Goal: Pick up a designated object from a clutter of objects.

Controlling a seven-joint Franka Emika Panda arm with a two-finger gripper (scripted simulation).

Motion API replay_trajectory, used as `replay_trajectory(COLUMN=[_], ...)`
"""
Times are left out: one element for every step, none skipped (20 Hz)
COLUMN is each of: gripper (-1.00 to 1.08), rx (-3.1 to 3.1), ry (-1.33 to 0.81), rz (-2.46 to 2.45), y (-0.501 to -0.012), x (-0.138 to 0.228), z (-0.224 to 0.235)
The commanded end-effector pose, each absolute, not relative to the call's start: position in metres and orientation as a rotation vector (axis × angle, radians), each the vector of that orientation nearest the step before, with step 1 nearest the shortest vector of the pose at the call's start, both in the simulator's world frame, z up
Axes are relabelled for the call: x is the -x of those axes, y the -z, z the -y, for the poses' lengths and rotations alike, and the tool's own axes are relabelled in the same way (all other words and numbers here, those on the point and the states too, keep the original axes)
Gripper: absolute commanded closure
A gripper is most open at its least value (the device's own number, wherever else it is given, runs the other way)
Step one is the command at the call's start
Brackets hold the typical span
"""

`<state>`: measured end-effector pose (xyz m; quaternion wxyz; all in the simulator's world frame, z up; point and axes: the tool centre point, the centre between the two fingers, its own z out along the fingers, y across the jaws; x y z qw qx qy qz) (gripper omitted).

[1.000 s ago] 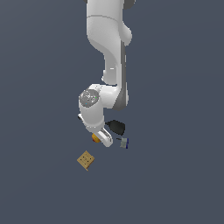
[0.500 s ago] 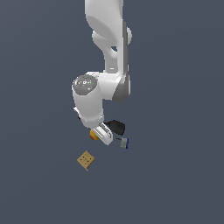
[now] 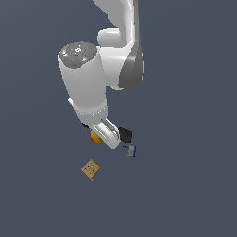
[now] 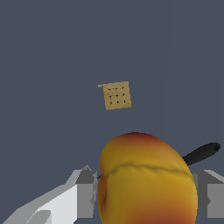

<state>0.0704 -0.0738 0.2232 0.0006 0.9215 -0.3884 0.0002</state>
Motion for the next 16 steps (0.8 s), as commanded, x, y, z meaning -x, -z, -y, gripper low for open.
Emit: replay_trajectory(gripper=[1.08, 1.08, 1.08, 1.08, 1.08, 1.08, 1.08, 1.08, 1.08, 1.08, 1.08, 1.08, 1.08, 1.08, 1.08, 1.08], rx=[-2.894, -2.894, -2.894, -2.894, -2.894, -2.894, -2.894, -2.894, -2.894, -2.895, -2.895, -2.895, -2.895, -2.895, -2.895, -2.895], ry=[-0.001, -0.001, -0.001, -0.001, -0.001, -0.001, -0.001, -0.001, -0.001, 0.0, 0.0, 0.0, 0.0, 0.0, 0.0, 0.0], rz=[1.22, 1.22, 1.22, 1.22, 1.22, 1.219, 1.219, 1.219, 1.219, 1.219, 1.219, 1.219, 1.219, 1.219, 1.219, 1.219], y=[-0.249, -0.259, -0.269, -0.278, -0.287, -0.296, -0.304, -0.311, -0.318, -0.324, -0.33, -0.335, -0.339, -0.344, -0.348, -0.351], x=[-0.077, -0.08, -0.083, -0.086, -0.089, -0.092, -0.094, -0.097, -0.099, -0.101, -0.103, -0.105, -0.106, -0.108, -0.109, -0.111], z=[0.073, 0.073, 0.073, 0.073, 0.072, 0.072, 0.072, 0.072, 0.072, 0.071, 0.071, 0.071, 0.071, 0.071, 0.071, 0.071])
